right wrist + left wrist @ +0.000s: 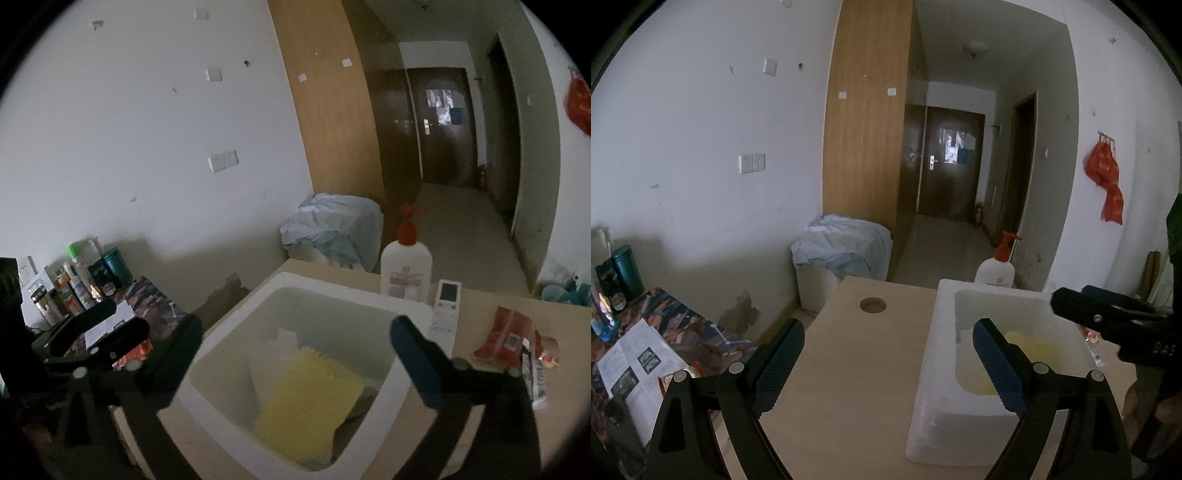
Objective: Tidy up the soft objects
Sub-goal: 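Withdraw both tools from the box back over the table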
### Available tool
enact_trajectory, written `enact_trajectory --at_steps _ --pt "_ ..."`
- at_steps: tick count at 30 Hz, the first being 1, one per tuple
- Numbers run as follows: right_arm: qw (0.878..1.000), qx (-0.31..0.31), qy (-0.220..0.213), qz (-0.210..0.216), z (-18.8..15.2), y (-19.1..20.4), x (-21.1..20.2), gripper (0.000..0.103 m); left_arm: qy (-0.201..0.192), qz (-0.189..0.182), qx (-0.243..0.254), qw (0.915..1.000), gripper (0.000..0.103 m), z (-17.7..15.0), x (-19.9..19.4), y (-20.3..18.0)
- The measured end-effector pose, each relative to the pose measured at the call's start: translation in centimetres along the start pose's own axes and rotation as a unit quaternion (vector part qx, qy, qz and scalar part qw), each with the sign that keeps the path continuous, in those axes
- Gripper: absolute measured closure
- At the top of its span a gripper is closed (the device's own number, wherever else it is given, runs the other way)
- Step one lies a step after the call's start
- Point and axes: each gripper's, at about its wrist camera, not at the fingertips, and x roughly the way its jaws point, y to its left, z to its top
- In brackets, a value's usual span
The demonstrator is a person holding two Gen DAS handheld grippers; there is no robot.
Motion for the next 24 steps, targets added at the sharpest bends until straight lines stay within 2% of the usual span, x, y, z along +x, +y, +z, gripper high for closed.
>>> enact_trajectory --at_steps 13,24 --pt "1.0 0.011 -0.02 -0.021 -0.7 -1.0 -3.6 0.0 -0.013 -0.012 0.012 0.9998 0.01 -0.3 -2.5 -2.0" --pt "0.997 0.017 -0.057 -0.047 -1.8 -1.7 -9.7 0.0 -0.028 -0.031 0.032 0.9986 0.01 -0.5 -6.0 -5.4"
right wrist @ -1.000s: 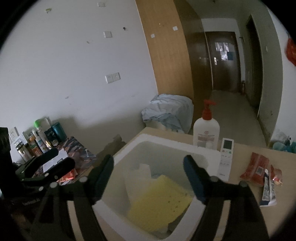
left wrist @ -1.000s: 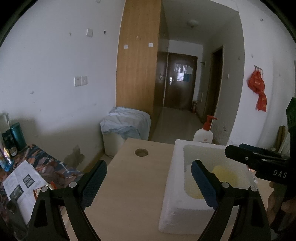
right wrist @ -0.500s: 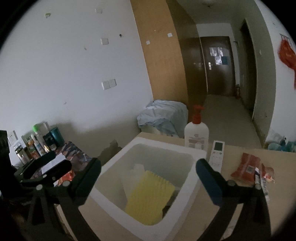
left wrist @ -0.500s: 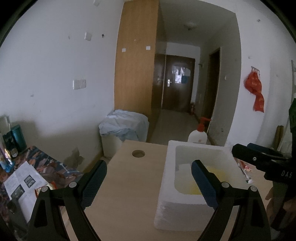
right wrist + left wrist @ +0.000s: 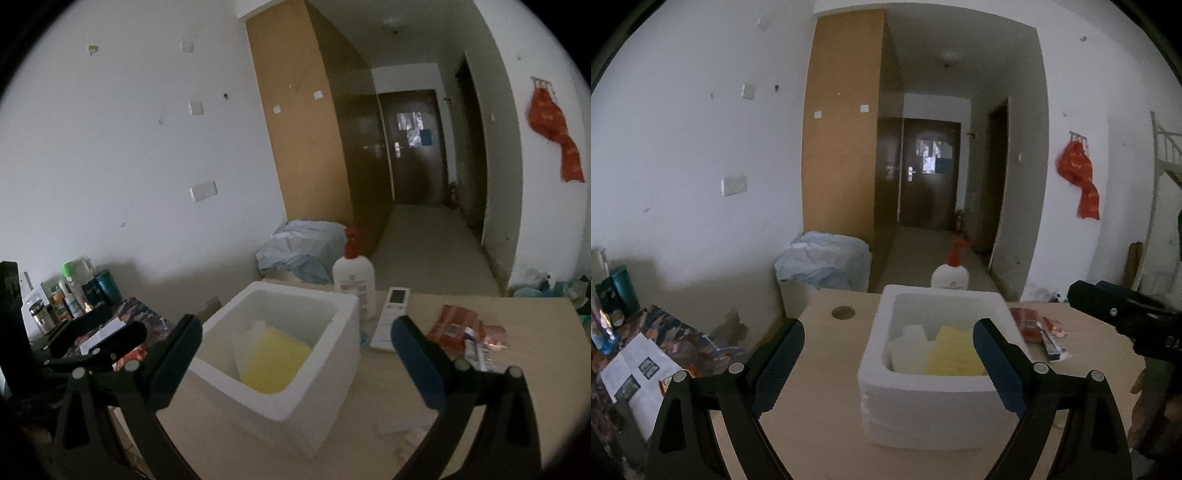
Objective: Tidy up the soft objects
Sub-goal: 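Withdraw both tools from the box back over the table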
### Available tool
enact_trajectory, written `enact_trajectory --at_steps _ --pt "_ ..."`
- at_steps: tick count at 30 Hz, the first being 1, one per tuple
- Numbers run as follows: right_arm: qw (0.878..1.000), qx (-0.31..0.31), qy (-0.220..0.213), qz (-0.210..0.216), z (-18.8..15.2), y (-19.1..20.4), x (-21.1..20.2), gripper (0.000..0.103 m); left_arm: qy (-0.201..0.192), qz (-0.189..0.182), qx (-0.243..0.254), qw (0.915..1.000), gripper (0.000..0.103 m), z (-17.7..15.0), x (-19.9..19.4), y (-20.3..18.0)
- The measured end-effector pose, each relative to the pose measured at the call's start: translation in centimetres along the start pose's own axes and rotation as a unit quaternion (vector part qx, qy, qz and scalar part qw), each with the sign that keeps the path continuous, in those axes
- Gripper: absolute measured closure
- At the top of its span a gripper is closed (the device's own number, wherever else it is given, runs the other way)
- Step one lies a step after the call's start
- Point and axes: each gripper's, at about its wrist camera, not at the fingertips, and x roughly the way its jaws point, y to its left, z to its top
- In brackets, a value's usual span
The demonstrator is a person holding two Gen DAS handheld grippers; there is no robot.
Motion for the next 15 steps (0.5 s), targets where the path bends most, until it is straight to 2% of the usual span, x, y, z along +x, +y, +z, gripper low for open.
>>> enact_trajectory --at_steps 8,10,15 --pt "1.0 -0.003 -0.022 -0.019 -1.1 -0.1 -4.7 0.0 -0.017 -0.02 0.013 0.9996 0.009 -0.3 -3.6 -2.9" --pt "0.999 -0.006 -0.028 -0.023 -1.5 0.1 -5.9 0.0 -0.022 -0.026 0.016 0.9993 0.004 -0.5 -4.6 -3.4" --pt "0.998 -0.009 -0.041 -0.037 -2.6 0.2 -8.7 0.0 -0.037 -0.043 0.024 0.9981 0.003 -1.1 -7.0 -5.0"
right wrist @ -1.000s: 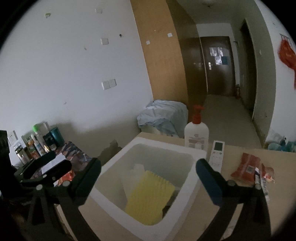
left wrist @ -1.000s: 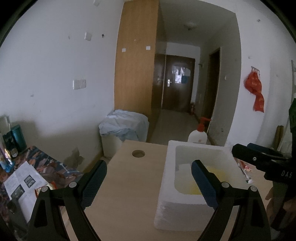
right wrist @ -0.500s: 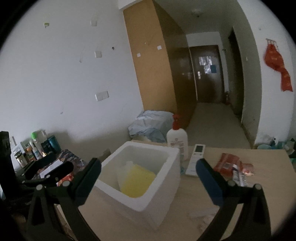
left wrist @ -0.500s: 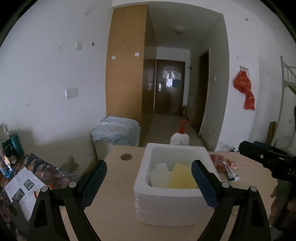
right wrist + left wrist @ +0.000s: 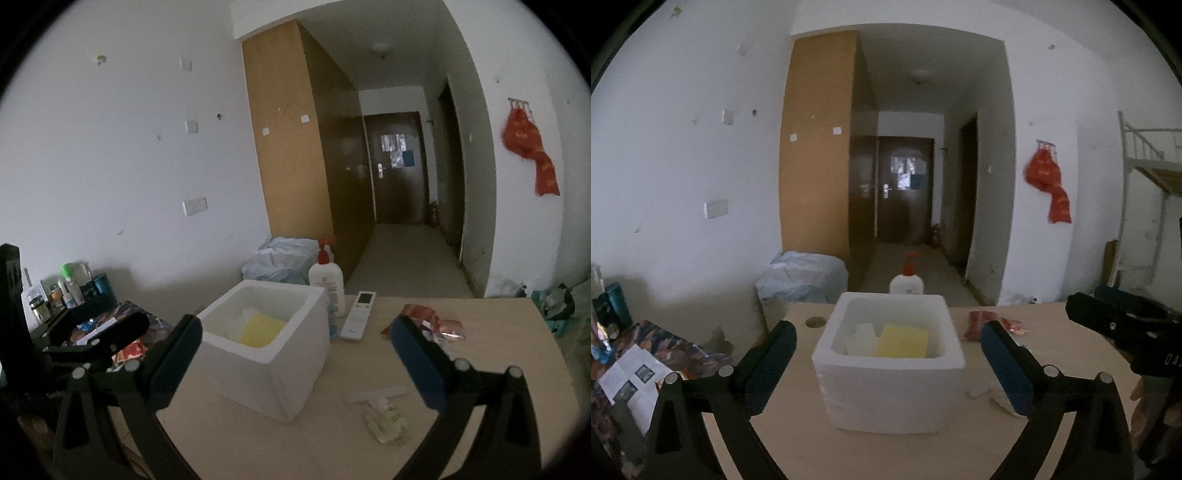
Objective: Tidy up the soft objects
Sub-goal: 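Withdraw both tools from the box back over the table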
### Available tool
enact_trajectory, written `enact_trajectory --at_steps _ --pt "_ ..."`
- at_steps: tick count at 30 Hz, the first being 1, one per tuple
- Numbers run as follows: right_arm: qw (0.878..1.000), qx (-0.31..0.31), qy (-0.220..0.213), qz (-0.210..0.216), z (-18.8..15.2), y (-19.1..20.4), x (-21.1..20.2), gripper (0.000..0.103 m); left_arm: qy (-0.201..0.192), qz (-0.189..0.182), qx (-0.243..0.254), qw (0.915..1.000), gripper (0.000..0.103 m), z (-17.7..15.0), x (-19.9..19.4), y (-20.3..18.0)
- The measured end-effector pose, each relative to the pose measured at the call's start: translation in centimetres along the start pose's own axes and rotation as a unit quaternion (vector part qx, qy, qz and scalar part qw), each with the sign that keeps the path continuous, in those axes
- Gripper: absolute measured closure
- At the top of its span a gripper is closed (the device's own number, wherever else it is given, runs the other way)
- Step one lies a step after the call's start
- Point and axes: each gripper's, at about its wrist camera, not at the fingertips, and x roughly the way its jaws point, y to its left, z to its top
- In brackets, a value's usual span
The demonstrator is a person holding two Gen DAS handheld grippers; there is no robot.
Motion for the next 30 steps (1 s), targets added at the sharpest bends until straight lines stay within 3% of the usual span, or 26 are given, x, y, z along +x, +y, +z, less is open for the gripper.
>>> enact_trajectory --at_steps 9,30 --pt "0.999 0.02 -0.017 -0.034 -2.3 -0.9 -3.9 0.0 -0.005 -0.039 0.017 0.9991 0.0 -1.2 -2.3 -2.4" --pt "0.997 0.025 -0.041 -0.056 -7.1 -0.9 -8.9 0.0 -0.036 -0.079 0.035 0.9956 0.0 -6.0 -7.4 -5.3"
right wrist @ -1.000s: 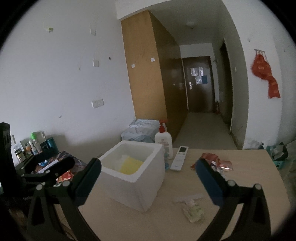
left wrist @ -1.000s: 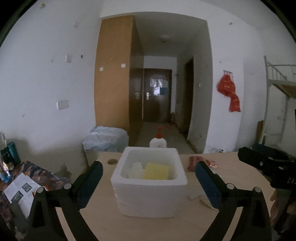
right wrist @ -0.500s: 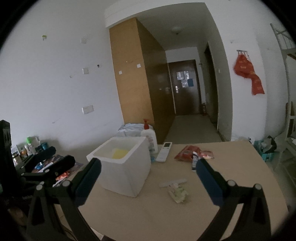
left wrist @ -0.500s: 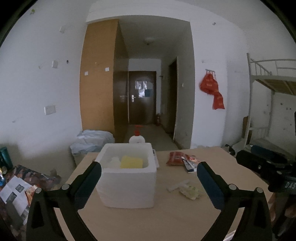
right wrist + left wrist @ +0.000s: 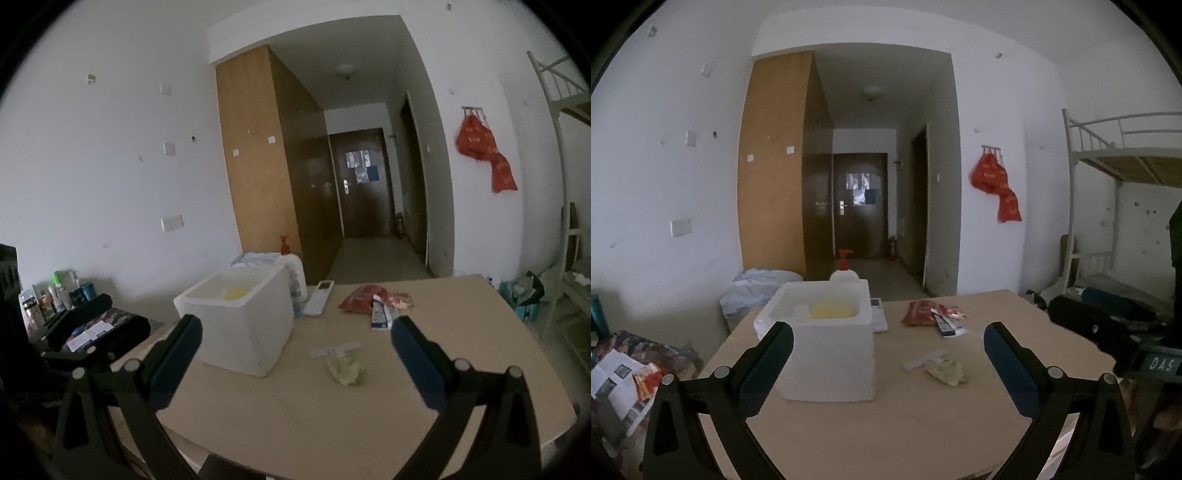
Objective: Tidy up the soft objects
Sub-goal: 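Withdraw both tools from the box back over the table, then move the right gripper down to the green-and-white plastic packet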
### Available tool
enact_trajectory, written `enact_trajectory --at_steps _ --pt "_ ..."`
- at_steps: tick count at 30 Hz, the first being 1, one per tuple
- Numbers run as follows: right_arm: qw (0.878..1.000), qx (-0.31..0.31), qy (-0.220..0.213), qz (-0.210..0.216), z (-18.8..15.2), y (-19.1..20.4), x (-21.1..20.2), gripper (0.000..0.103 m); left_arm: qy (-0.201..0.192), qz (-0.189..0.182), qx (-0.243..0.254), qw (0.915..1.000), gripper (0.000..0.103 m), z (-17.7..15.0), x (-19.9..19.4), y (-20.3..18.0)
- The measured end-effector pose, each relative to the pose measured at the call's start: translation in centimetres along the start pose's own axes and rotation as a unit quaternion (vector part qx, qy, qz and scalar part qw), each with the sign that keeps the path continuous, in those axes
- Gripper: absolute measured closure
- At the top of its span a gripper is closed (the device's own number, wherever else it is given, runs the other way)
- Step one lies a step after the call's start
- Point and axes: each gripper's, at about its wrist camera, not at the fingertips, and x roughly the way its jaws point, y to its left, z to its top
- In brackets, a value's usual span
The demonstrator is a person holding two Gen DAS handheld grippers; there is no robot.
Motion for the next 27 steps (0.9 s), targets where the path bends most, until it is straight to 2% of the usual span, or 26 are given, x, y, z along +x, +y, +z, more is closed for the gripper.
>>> enact_trajectory --at_steps 8,13,19,27 --pt "1.0 0.012 0.002 -0.005 -2.2 -0.3 -0.5 0.0 -0.003 -0.008 -0.002 1.0 0.0 -2.2 -0.5 -1.0" --pt "0.999 0.031 0.004 0.01 -3.4 -1.4 -0.6 0.0 -0.004 -0.022 -0.009 0.9997 0.0 -3.6 -0.1 -1.6" --pt "0.999 0.04 0.019 -0.022 -5.1 -2.5 -0.2 0.0 0.009 -0.026 -0.019 0.9995 0.0 -5.8 1.4 -1.6" --pt "0.998 0.028 0.048 -0.036 -7.2 -2.7 0.8 0.0 0.009 -0.017 -0.026 0.9995 0.0 -8.0 2.8 -1.2"
